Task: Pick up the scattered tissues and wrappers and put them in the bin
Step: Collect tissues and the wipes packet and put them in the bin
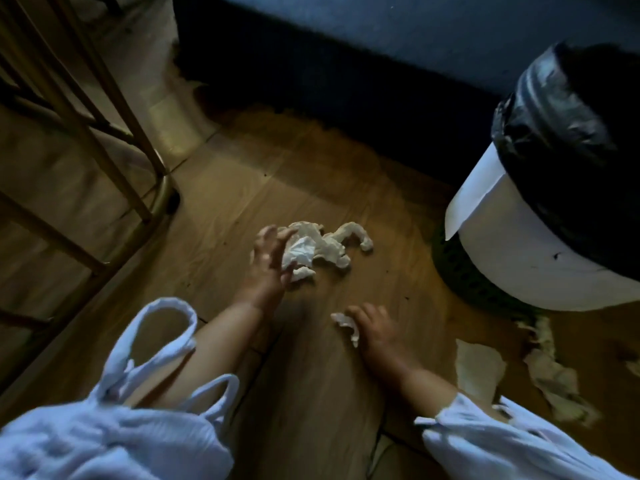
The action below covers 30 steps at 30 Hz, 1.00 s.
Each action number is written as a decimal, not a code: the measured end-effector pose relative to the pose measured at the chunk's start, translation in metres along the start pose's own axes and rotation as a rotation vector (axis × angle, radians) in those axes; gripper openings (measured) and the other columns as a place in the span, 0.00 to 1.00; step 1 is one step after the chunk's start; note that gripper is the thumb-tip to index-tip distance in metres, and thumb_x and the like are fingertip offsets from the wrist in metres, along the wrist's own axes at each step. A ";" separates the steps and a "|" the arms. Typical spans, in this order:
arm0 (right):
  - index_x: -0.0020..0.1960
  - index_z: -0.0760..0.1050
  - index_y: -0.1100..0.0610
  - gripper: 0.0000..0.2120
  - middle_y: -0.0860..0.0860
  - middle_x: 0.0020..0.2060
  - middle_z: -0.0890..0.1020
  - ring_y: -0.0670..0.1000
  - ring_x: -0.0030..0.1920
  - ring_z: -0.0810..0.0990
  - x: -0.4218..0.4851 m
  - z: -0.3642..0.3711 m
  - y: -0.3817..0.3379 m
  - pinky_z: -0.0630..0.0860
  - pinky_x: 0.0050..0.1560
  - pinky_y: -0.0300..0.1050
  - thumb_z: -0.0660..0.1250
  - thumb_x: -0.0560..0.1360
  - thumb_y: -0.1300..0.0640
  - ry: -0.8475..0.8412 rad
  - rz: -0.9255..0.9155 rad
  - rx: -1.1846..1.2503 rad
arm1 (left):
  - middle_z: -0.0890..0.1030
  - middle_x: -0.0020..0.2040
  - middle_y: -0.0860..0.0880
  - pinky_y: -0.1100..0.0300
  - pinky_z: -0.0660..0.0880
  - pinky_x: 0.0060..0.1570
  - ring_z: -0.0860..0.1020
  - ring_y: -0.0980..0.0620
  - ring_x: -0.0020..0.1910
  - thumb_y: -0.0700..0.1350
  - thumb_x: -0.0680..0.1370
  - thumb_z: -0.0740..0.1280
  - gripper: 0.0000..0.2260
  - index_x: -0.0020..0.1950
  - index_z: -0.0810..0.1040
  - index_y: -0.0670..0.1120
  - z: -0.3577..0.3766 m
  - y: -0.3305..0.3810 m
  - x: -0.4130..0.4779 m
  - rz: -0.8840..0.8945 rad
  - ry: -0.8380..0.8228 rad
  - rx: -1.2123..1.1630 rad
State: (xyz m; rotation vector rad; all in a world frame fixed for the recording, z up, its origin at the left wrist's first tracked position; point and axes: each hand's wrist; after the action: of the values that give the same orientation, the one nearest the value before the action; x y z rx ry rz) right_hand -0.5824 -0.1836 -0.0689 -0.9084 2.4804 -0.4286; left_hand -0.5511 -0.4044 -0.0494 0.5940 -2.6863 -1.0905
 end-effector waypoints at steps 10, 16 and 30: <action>0.51 0.74 0.61 0.18 0.55 0.48 0.73 0.49 0.46 0.71 0.044 -0.052 0.004 0.65 0.43 0.35 0.52 0.74 0.50 0.542 0.096 0.486 | 0.68 0.66 0.46 0.53 0.63 0.59 0.63 0.44 0.62 0.60 0.76 0.58 0.24 0.68 0.66 0.50 0.030 -0.006 -0.015 -0.031 -0.220 0.419; 0.69 0.63 0.52 0.25 0.57 0.69 0.61 0.59 0.69 0.60 0.127 -0.055 -0.018 0.61 0.67 0.54 0.60 0.76 0.43 0.344 0.213 0.215 | 0.77 0.60 0.46 0.48 0.66 0.60 0.68 0.43 0.63 0.59 0.71 0.58 0.19 0.50 0.81 0.49 0.029 -0.023 -0.063 0.156 -0.125 0.375; 0.62 0.74 0.58 0.17 0.58 0.67 0.69 0.58 0.67 0.67 0.156 -0.022 -0.034 0.60 0.66 0.43 0.56 0.75 0.60 0.638 0.170 0.413 | 0.64 0.66 0.66 0.67 0.66 0.53 0.68 0.61 0.54 0.50 0.72 0.63 0.26 0.70 0.63 0.58 0.003 -0.040 -0.069 0.011 0.066 -0.073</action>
State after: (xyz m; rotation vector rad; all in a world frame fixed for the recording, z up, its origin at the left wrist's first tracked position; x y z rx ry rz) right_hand -0.6809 -0.3099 -0.0841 -0.4237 2.8125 -1.2757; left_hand -0.4778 -0.3991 -0.0812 0.5906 -2.5792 -1.1395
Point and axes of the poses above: each hand's wrist, its own x-axis towards the middle knuckle, its own z-axis out of the palm, y = z × x
